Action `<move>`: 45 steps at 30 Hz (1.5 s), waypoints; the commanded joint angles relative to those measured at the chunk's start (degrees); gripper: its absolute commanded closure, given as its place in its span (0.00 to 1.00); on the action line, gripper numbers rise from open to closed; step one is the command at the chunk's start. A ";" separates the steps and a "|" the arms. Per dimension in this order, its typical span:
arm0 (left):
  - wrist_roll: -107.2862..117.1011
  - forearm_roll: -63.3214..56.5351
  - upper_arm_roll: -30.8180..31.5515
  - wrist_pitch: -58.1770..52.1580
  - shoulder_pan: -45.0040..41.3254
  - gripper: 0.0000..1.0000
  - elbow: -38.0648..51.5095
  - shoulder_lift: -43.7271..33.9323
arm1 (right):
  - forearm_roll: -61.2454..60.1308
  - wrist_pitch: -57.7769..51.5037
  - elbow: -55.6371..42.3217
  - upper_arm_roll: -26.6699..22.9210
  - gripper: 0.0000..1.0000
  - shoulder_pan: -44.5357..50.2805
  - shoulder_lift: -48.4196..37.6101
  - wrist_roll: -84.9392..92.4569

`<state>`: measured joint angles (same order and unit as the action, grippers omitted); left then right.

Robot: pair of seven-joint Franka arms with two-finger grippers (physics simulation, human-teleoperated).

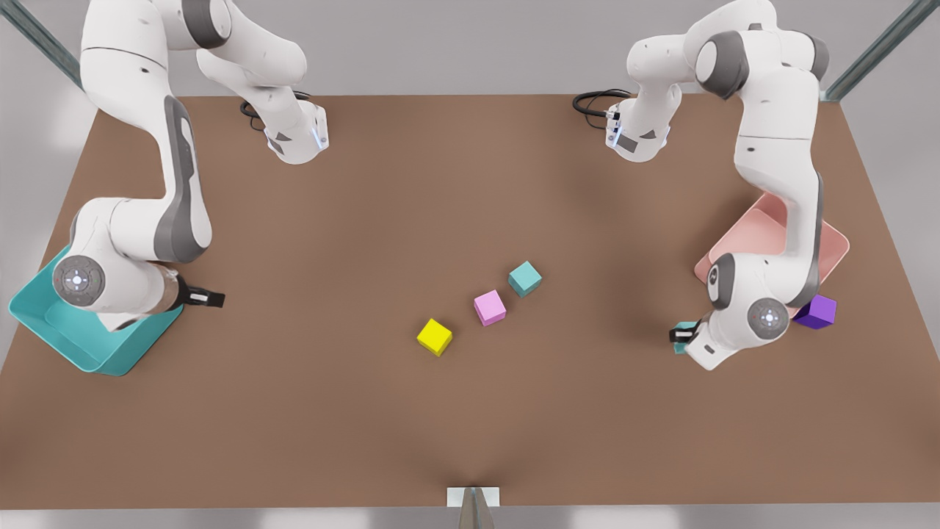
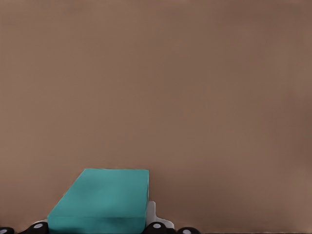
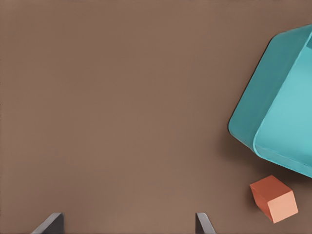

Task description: Stack the two blue cubes on top of each other

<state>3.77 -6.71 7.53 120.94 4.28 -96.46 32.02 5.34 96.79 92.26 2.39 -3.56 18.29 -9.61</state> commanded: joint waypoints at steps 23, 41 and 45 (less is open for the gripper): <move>54.67 -0.41 26.04 1.58 -9.29 0.35 -6.37 -2.49 | -0.86 -13.38 -16.67 1.39 0.00 -1.54 -5.46 12.77; 58.98 -7.71 26.04 4.66 -10.79 0.00 -9.89 -0.29 | -1.21 -12.94 -16.67 1.39 0.00 -2.59 -5.28 12.68; 58.98 -7.71 25.95 4.31 -10.87 0.00 -9.89 -0.38 | -1.21 -12.94 -16.67 1.39 0.00 -2.59 -5.28 12.68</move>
<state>55.15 -14.31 33.47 125.28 -6.57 -106.37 31.69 4.17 83.83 75.61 3.78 -6.17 13.10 1.71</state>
